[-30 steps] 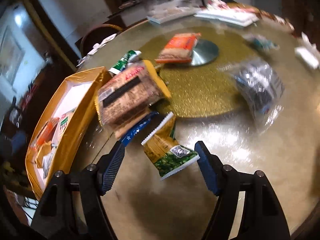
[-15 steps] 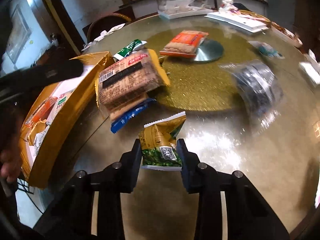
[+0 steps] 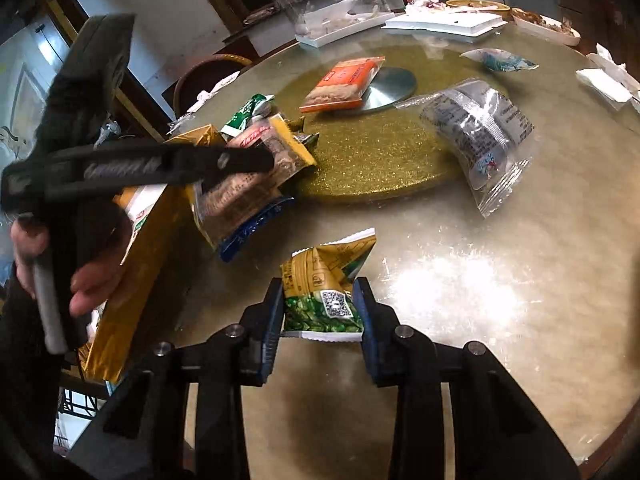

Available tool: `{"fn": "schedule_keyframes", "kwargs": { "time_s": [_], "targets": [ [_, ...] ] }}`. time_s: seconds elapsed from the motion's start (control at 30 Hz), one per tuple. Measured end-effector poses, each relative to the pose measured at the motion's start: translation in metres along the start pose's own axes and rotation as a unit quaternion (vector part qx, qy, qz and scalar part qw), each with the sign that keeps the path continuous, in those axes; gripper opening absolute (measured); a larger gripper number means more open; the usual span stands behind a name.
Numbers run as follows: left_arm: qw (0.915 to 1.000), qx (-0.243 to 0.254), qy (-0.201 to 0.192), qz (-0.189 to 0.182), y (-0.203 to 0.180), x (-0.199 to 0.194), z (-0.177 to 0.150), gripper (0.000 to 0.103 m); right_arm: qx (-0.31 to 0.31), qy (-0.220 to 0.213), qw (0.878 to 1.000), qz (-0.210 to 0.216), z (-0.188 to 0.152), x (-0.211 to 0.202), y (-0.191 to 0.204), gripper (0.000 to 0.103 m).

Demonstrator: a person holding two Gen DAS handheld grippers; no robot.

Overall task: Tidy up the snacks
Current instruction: 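Grasp the green seaweed bag with the right gripper while the left gripper grasps a cracker pack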

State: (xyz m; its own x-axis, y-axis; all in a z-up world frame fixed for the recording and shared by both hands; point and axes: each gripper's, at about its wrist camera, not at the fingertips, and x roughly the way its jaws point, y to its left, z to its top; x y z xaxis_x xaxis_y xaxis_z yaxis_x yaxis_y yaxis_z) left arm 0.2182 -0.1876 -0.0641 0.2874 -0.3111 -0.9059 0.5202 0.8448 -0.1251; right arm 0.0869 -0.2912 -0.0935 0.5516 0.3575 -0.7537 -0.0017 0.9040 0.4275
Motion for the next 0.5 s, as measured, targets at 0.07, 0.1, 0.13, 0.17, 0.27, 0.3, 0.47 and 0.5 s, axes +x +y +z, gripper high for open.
{"fn": "schedule_keyframes", "kwargs": {
  "time_s": [0.07,0.1,0.13,0.17,0.27,0.3,0.47,0.5],
  "targets": [
    [0.9999,0.006,0.001,0.008,-0.006,0.0,-0.004,0.085,0.005,-0.002,1.0,-0.002,-0.001,-0.002,-0.002,0.036],
    [1.0,0.006,0.003,0.006,-0.008,0.001,-0.006,0.085,0.006,-0.004,1.0,-0.008,-0.002,-0.003,-0.004,0.036],
    [1.0,-0.001,-0.007,0.003,-0.01,0.0,-0.007,0.085,0.006,-0.005,1.0,-0.013,-0.002,-0.004,-0.005,0.036],
    [0.9998,-0.007,-0.015,0.007,-0.012,0.0,-0.008,0.08,0.006,-0.005,1.0,-0.018,-0.003,-0.006,-0.006,0.036],
    [0.996,0.028,-0.034,0.078,-0.033,0.007,-0.013,0.074,0.008,-0.008,1.0,-0.023,-0.004,-0.009,-0.01,0.036],
    [0.9944,0.039,-0.04,0.09,-0.036,0.005,-0.014,0.074,0.01,-0.008,1.0,-0.025,-0.004,-0.009,-0.011,0.036],
    [0.996,0.031,-0.057,0.061,-0.037,-0.025,-0.034,0.071,-0.005,-0.013,0.999,-0.048,-0.006,-0.009,-0.004,0.035],
    [0.9967,0.005,-0.071,0.039,-0.032,-0.04,-0.044,0.071,-0.006,-0.017,0.998,-0.052,-0.007,-0.009,-0.003,0.035]
  ]
}}
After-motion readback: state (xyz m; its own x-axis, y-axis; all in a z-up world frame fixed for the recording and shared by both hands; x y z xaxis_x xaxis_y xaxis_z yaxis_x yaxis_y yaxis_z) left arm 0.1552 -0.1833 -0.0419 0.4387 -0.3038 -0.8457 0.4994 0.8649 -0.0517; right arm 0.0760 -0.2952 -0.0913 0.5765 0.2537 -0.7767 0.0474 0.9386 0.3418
